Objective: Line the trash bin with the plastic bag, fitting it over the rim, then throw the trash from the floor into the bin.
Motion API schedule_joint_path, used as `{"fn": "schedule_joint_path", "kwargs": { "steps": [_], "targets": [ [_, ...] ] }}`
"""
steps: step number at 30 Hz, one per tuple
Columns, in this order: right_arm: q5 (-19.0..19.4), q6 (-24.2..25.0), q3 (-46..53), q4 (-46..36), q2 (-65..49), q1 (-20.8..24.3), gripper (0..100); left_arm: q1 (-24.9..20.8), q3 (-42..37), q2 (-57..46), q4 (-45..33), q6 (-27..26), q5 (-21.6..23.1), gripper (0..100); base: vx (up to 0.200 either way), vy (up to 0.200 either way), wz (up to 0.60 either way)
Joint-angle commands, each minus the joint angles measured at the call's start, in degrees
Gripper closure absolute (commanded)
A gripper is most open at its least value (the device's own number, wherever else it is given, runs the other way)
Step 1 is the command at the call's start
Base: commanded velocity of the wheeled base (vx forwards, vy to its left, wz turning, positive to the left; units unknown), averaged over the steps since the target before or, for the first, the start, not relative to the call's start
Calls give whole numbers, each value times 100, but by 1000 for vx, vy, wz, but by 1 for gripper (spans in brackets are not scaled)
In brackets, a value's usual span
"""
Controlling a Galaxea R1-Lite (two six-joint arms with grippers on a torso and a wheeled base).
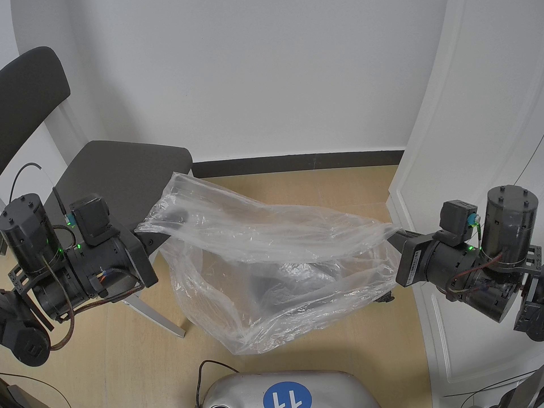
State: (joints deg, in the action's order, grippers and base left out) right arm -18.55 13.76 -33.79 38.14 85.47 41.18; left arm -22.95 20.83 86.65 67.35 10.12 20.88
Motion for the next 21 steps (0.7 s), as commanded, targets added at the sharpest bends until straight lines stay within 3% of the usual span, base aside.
{"fn": "schedule_joint_path", "kwargs": {
  "steps": [1,4,11,21],
  "targets": [
    [150,-401,-92,0,392,-286,100,10,281,537,59,8,-14,100,0,0,0],
    [168,-717,-198,-9,409,-576,100,133,668,897,32,-36,-23,100,0,0,0],
    [177,-779,-224,-18,515,-1033,100,441,1116,1346,-557,-379,-14,100,0,0,0],
    [177,-761,66,-9,480,-1244,100,740,852,1398,-706,-836,30,100,0,0,0]
  ]
}}
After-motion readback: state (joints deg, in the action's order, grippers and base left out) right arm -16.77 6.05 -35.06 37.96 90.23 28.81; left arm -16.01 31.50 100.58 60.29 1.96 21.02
